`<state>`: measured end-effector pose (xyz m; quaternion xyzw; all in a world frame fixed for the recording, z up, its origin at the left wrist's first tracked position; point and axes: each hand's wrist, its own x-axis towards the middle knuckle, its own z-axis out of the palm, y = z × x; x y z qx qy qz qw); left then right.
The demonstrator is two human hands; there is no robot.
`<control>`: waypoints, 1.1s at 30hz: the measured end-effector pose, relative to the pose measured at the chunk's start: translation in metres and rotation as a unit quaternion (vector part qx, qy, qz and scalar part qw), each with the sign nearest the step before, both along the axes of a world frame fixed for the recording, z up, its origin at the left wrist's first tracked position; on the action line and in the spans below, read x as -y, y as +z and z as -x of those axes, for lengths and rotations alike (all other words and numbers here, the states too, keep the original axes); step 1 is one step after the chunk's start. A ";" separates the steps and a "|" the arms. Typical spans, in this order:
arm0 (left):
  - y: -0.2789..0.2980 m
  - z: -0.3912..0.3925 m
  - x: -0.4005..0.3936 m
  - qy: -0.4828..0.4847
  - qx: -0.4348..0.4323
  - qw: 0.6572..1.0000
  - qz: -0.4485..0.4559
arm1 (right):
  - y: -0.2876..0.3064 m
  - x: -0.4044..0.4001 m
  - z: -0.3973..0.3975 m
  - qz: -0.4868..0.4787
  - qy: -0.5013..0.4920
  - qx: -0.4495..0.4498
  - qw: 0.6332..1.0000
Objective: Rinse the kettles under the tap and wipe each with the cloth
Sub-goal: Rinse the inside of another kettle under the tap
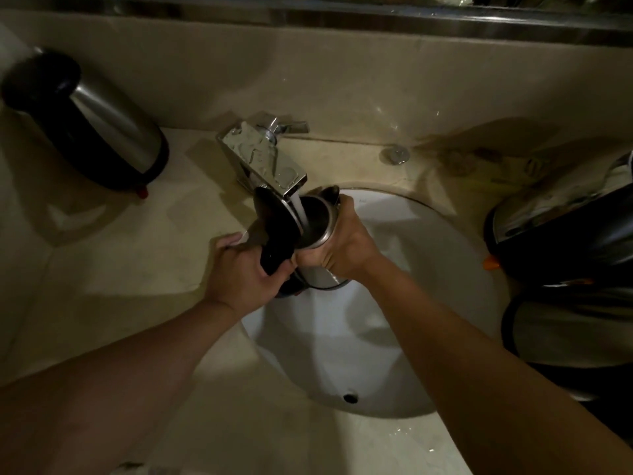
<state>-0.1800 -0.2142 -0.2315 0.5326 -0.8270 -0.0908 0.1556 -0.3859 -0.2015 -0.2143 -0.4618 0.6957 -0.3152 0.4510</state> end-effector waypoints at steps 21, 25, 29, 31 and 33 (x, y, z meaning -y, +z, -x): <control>-0.010 -0.005 -0.001 -0.012 0.006 1.000 0.024 | 0.002 -0.004 0.001 -0.007 0.021 -0.003 1.000; -0.012 -0.005 0.000 -0.010 0.038 0.999 0.026 | 0.002 -0.003 0.002 -0.011 0.021 -0.001 1.000; -0.009 -0.005 -0.001 -0.013 0.032 0.999 0.021 | 0.002 -0.003 0.000 -0.009 0.009 0.001 1.000; -0.009 -0.005 -0.001 -0.009 0.017 1.000 0.021 | 0.002 -0.002 -0.001 -0.016 0.009 -0.006 1.000; -0.010 -0.006 0.000 0.003 0.013 1.000 0.007 | 0.004 0.000 0.000 -0.019 0.013 -0.008 1.000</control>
